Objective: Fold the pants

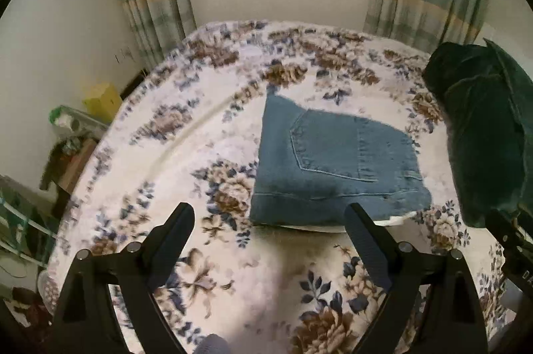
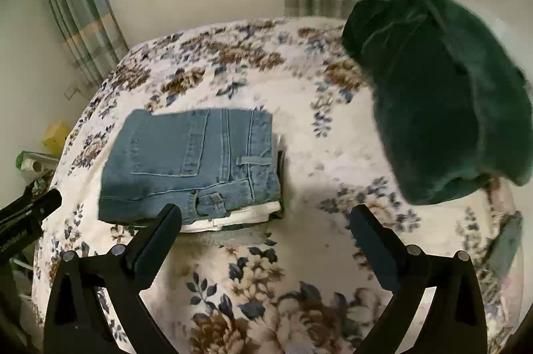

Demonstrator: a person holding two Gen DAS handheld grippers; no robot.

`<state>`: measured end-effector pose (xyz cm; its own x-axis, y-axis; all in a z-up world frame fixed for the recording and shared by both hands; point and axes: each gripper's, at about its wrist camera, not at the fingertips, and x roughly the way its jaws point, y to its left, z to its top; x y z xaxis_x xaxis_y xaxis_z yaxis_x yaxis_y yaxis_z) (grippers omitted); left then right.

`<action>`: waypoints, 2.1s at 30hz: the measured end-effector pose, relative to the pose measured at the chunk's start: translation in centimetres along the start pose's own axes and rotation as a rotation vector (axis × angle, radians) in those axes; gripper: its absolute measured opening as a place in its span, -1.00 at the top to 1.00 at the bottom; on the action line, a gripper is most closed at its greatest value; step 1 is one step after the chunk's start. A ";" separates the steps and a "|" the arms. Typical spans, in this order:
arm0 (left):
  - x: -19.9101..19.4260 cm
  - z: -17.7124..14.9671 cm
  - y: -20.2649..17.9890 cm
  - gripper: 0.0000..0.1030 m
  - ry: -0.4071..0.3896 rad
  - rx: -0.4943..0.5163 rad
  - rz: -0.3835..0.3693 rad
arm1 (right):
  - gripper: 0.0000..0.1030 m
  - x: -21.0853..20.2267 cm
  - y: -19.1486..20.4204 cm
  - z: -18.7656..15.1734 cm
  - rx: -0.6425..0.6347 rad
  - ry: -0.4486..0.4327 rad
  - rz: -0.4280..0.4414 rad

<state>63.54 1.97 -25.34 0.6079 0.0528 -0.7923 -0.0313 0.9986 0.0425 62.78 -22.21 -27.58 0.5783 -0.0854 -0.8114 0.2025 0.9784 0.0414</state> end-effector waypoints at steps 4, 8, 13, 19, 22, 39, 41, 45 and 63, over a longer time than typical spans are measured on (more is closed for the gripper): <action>-5.9 -0.9 0.1 -0.78 -0.044 0.009 -0.020 | -0.99 -6.7 0.1 -0.6 -0.008 -0.045 -0.028; -11.4 -2.0 0.4 -0.78 -0.096 0.014 -0.022 | -0.99 -14.5 -0.1 -2.0 -0.014 -0.104 -0.040; -19.0 -4.3 0.9 -0.78 -0.154 0.024 -0.037 | -0.99 -23.8 -0.2 -4.3 -0.032 -0.174 -0.038; -27.0 -7.7 1.5 -0.78 -0.209 0.026 -0.057 | -0.99 -35.9 -0.2 -8.5 -0.047 -0.264 -0.021; -30.3 -9.2 1.8 -0.78 -0.222 0.022 -0.074 | -0.99 -40.7 -0.3 -10.8 -0.050 -0.294 -0.016; -42.3 -15.5 1.0 -0.79 -0.323 -0.001 -0.074 | -1.00 -58.2 -4.4 -19.0 -0.069 -0.405 0.021; -42.9 -15.9 1.0 -0.99 -0.324 -0.002 -0.082 | -1.00 -59.1 -4.9 -19.3 -0.069 -0.412 0.023; -43.8 -16.5 0.8 -1.00 -0.339 -0.001 -0.069 | -1.00 -60.5 -5.6 -19.9 -0.064 -0.418 0.026; -46.1 -17.9 0.8 -1.00 -0.372 -0.009 -0.043 | -1.00 -61.8 -6.9 -19.7 -0.087 -0.440 0.054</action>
<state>21.24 0.38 0.34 0.8554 0.0087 -0.5178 -0.0059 1.0000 0.0071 10.08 -19.93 10.83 0.8711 -0.0873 -0.4833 0.1066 0.9942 0.0125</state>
